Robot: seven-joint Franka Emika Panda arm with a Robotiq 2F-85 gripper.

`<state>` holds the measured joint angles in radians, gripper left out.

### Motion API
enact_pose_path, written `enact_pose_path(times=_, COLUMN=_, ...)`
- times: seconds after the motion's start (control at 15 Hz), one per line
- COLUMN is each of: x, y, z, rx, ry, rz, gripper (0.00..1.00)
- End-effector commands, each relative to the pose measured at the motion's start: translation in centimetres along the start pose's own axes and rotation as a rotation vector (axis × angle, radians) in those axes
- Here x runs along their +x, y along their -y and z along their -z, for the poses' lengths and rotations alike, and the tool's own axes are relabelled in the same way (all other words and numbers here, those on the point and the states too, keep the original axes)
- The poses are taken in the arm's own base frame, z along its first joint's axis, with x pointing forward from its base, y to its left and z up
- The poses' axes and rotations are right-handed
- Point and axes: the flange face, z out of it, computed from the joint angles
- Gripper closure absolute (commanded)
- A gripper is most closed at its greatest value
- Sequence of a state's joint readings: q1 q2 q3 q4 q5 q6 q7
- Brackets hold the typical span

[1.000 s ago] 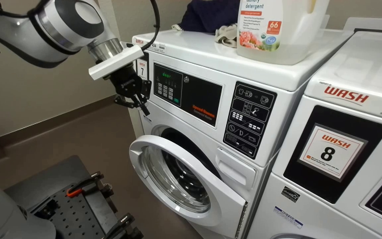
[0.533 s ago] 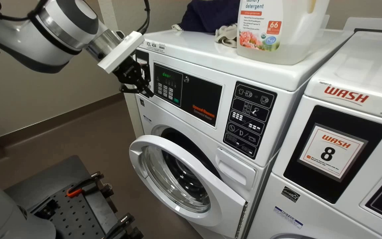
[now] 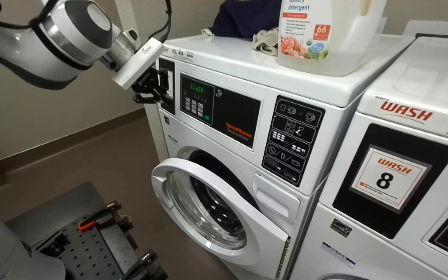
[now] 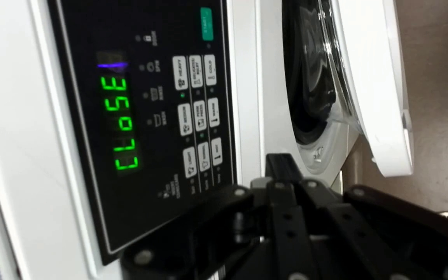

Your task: Press a button on the washing machine

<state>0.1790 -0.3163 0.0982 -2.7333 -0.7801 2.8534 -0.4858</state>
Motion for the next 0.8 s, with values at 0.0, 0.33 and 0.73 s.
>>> enact_pose_path(times=0.0, x=-0.6, y=0.6, z=1.8, rx=0.009, ry=-0.059, rz=-0.109, gripper=1.0)
enact_pose_path(times=0.33, x=-0.4, y=0.0, z=1.7, rx=0.026, ry=-0.06, rz=-0.158, gripper=0.99)
enact_pose_path(times=0.73, x=-0.5, y=0.0, z=1.8, rx=0.025, ry=-0.06, rz=-0.162, gripper=1.0)
